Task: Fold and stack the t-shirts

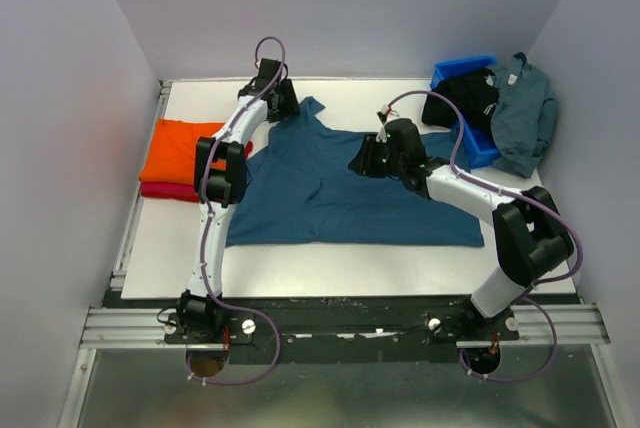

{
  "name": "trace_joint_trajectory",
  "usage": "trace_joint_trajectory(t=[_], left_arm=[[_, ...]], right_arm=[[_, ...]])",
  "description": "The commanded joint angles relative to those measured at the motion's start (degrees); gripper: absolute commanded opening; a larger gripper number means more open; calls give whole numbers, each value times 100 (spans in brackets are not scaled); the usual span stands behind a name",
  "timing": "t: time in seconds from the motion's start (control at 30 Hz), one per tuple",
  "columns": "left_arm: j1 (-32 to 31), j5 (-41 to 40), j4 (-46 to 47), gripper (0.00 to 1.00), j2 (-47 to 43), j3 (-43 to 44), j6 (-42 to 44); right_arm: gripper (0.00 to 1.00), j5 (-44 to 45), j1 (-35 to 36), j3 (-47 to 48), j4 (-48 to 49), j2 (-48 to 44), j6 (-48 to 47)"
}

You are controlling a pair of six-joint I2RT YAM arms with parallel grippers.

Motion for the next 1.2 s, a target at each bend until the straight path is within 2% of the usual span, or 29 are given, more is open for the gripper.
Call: trace_joint_trajectory(t=[0.0,0.1,0.23,0.3,0.43,0.53,0.77,0.9,1.03,1.17], left_arm=[[102,724,-111,55,53,-262,-210],[102,936,407,23,-262,-761,-167],[32,603,1181,5,-834,-1501,307],[-29,410,1208,1,-1010,-1659,579],[-266,-187,1786,0,-1571,-2457,1028],[-521,-977,2332,0,-1985,-3117,1397],[-873,-2113,3036,0,-2531,-3795,1995],[-1075,-2385,2975,0,-2671,-3927,2171],[-1505,-3289,3106,0,-2891,-4462,2382],[-1927,-3712,3318,0,-3084,-4885,2453]], right_arm=[[42,-124,-58,-106,202,-151,56],[42,-150,-67,-106,202,-142,56],[42,-150,-76,-132,193,-160,38],[42,-141,-76,-150,202,-151,29],[42,-159,-93,-133,193,-151,21],[42,-150,-102,-142,185,-142,21],[42,-106,-137,-177,158,-186,12],[42,-89,-155,-177,141,-186,29],[42,-27,-199,-194,97,-213,64],[42,-1,-242,-177,44,-169,126]])
